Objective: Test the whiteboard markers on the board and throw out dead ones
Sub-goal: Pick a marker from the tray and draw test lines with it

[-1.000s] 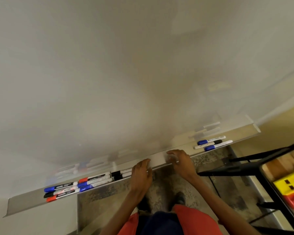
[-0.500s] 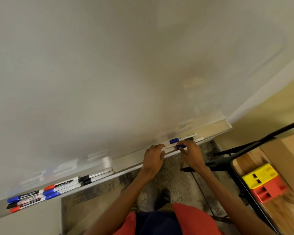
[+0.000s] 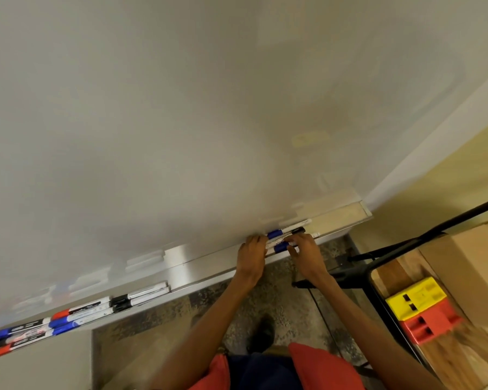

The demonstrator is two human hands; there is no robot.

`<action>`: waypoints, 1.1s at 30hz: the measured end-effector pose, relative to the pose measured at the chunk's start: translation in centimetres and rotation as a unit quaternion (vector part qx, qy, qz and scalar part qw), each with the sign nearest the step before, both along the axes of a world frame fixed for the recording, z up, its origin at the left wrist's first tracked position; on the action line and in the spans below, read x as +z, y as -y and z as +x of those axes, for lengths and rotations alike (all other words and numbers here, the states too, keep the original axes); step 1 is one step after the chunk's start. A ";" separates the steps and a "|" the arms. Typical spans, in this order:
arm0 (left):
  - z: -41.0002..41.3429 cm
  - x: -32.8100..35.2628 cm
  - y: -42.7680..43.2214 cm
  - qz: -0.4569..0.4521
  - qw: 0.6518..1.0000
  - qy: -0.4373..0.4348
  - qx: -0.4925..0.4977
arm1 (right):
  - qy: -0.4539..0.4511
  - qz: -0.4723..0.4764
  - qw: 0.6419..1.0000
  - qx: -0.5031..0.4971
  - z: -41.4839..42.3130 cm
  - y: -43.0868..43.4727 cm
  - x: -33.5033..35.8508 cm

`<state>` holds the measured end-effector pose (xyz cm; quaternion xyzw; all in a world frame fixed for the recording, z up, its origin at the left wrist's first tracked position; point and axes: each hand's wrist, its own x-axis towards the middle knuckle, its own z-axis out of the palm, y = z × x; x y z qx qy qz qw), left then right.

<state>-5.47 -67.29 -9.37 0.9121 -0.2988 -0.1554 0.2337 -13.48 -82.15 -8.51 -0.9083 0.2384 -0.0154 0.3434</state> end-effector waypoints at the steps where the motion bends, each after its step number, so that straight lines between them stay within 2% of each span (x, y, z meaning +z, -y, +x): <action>1: -0.1 -0.2 -0.1 0.002 1.000 0.001 0.003 | 0.000 0.001 1.000 0.000 0.0 0.0 0.0; 6: -0.8 0.0 -1.0 -0.007 0.999 0.031 0.020 | 0.013 -0.030 0.999 0.019 -0.2 -0.3 -0.3; 10: -1.5 2.8 -1.6 -0.054 0.996 0.039 0.065 | 0.030 -0.077 0.996 0.034 -0.1 -1.2 0.6; 15: -2.8 6.7 -4.3 -0.122 0.984 -0.012 0.128 | 0.078 -0.081 0.993 0.043 1.5 -4.1 2.6; 20: -3.1 9.3 -8.0 -0.229 0.962 -0.091 0.117 | 0.129 -0.084 0.987 0.049 1.7 -7.6 4.1; 22: -2.9 9.3 -9.7 -0.240 0.960 -0.080 0.121 | 0.148 -0.033 0.988 0.040 1.1 -9.1 4.7; 27: -2.2 8.9 -13.7 -0.123 0.988 -0.071 0.055 | 0.169 0.219 0.961 0.018 -0.6 -13.6 7.0; 30: -2.8 8.9 -16.4 -0.117 0.991 -0.066 0.008 | 0.161 0.297 0.941 0.004 -1.6 -16.7 8.5; 33: -3.8 9.4 -19.7 -0.132 0.989 -0.062 0.019 | 0.151 0.348 0.924 -0.040 -2.3 -19.9 9.4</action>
